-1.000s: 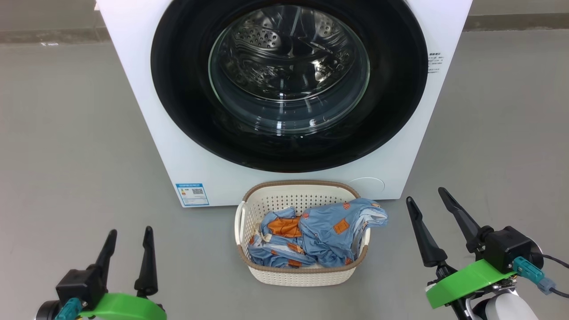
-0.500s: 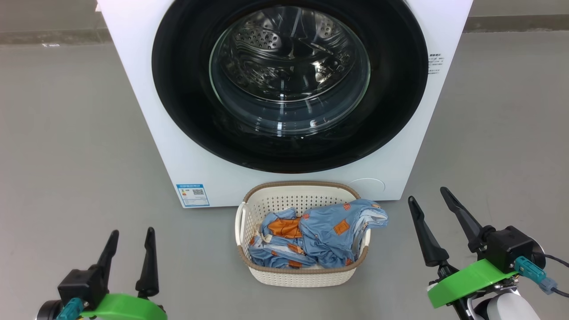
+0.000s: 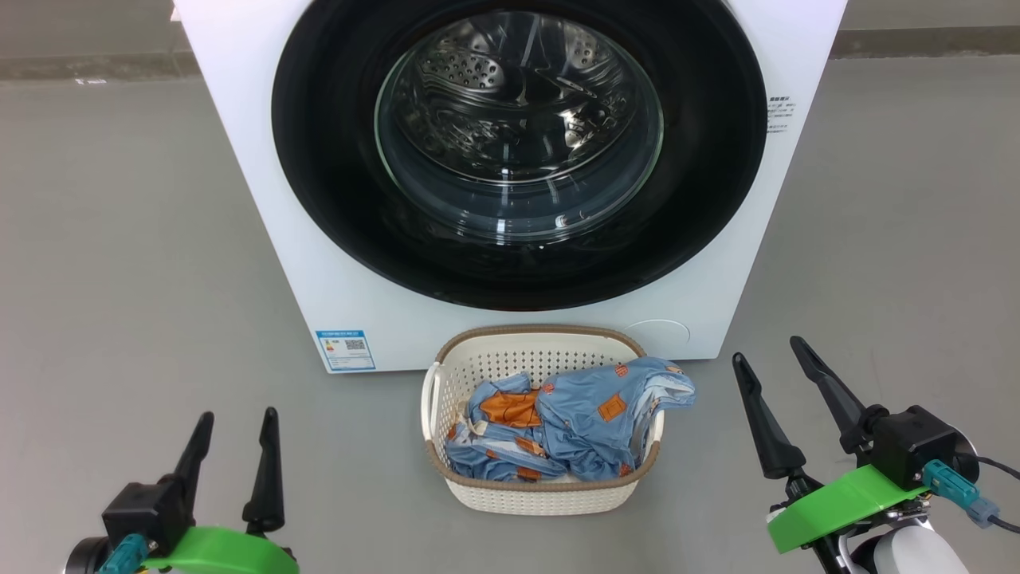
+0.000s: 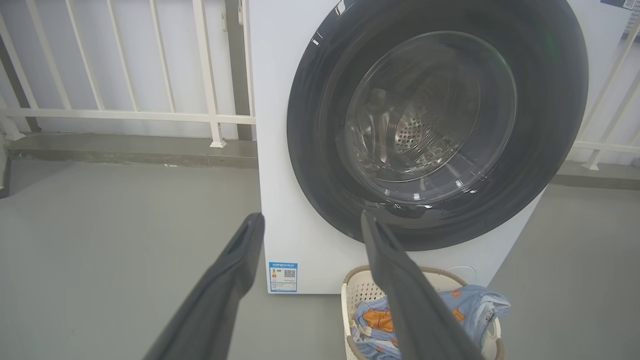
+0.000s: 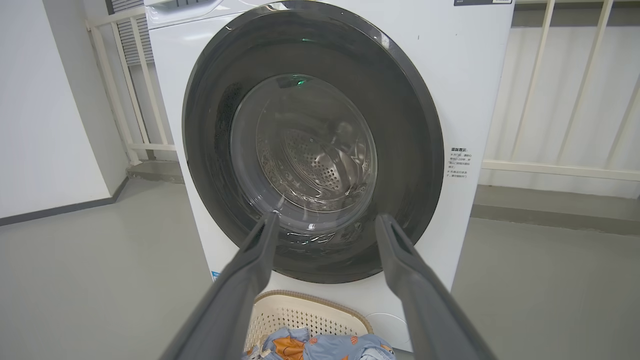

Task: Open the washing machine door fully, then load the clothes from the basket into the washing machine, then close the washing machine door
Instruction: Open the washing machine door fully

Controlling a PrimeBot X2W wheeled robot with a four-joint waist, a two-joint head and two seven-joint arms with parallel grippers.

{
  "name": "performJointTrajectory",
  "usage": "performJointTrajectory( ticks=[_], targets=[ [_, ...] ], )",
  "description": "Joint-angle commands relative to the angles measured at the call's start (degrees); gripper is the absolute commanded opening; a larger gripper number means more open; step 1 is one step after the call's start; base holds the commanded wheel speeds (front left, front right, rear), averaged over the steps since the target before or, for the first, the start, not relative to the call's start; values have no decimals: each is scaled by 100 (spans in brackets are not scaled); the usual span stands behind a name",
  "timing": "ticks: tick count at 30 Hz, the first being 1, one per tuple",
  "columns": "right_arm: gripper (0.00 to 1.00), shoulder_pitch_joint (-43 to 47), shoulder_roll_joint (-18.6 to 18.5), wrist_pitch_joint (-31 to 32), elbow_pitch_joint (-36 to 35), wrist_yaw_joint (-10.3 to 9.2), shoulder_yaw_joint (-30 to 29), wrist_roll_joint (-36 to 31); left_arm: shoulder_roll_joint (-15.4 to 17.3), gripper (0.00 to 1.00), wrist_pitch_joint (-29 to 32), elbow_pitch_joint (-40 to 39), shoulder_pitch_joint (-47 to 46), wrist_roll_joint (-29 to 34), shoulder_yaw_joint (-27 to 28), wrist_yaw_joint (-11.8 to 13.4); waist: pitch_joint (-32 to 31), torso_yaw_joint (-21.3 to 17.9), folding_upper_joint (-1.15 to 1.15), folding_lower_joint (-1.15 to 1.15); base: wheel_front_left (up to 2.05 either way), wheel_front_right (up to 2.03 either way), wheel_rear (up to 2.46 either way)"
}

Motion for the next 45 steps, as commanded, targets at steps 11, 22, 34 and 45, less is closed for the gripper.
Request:
performJointTrajectory(
  ticks=[11, 22, 34, 45],
  targets=[
    [100, -240, -42, -69, -115, 9, 118, -60, 147, 100, -60, -177, -209, -31, 176, 1, 17, -1, 0, 0, 0, 0, 0],
    [100, -255, -59, -69, -99, 9, 103, -51, 166, 100, -56, -113, -202, -81, 142, 28, 20, -1, 0, 0, 5, 5, -9],
    [100, -267, -50, -69, -92, 9, 71, -43, 197, 100, -57, -143, -211, -102, 116, 94, 42, -5, 0, 0, 76, 76, -152],
    [100, -254, -34, -69, -107, 9, 42, -65, 207, 100, -58, -227, -189, -234, 42, 56, 50, -9, 0, 0, 101, 101, -202]
  ],
)
